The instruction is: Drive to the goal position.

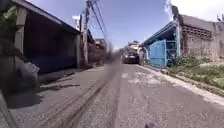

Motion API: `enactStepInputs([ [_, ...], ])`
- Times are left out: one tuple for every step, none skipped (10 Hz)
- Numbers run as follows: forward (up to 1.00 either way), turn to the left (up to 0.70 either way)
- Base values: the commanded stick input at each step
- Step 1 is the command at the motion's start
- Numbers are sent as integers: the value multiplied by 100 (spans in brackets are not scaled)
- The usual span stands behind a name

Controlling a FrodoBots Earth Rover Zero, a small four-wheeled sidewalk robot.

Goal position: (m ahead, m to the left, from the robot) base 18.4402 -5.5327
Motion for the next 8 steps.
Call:
enactStepInputs([
  [100, 0],
  [100, 0],
  [100, 0],
  [100, 0],
  [100, 0],
  [100, 0],
  [100, -1],
  [100, -9],
])
